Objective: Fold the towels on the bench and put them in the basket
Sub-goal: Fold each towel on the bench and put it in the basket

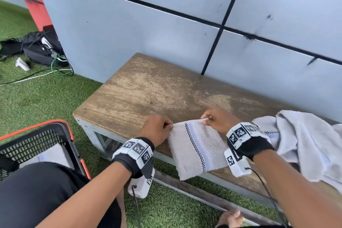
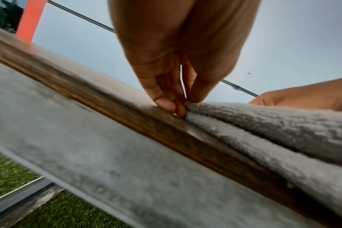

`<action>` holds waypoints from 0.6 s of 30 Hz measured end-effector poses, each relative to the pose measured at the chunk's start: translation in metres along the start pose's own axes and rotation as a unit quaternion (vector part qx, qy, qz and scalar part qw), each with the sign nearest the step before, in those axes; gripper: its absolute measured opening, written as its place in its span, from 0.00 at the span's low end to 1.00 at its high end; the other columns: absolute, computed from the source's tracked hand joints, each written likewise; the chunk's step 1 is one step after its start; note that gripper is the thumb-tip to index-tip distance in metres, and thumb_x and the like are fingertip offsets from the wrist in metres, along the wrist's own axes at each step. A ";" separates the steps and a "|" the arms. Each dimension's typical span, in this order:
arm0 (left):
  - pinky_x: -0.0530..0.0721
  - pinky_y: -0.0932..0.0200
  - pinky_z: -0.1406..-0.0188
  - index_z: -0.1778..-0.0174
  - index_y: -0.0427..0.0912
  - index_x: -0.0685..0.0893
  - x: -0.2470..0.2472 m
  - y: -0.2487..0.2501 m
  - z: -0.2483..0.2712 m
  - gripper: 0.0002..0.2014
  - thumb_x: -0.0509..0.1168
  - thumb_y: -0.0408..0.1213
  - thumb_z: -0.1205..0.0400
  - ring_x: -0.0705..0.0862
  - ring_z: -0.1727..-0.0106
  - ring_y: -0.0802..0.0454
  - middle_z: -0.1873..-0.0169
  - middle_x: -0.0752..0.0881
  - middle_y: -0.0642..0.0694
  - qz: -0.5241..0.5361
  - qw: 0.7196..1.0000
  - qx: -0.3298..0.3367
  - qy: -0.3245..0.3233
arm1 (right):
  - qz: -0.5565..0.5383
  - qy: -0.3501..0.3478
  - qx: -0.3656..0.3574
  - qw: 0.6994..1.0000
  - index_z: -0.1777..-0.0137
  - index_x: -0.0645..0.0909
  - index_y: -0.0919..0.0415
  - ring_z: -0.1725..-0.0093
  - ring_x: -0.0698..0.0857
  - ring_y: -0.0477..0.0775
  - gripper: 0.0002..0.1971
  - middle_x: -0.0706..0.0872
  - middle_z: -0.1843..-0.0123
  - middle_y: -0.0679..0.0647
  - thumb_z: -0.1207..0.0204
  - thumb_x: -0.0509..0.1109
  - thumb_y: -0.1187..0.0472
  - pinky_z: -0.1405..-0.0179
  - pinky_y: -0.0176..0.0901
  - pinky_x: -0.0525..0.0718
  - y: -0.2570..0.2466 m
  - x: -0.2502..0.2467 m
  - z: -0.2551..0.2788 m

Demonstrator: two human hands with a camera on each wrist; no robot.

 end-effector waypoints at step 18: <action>0.75 0.55 0.37 0.47 0.49 0.88 0.034 0.059 -0.016 0.10 0.63 0.41 0.18 0.80 0.55 0.60 0.51 0.85 0.57 -0.179 0.954 0.218 -0.104 | -0.133 0.161 0.063 0.976 0.41 0.82 0.56 0.56 0.80 0.41 0.11 0.85 0.55 0.47 0.23 0.70 0.60 0.57 0.14 0.68 0.060 0.032 0.105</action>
Point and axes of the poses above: each hand's wrist, its own z-axis away from the middle knuckle, its own x-axis out of the palm, y = z × x, the point moved 1 cm from there along -z, towards the middle knuckle
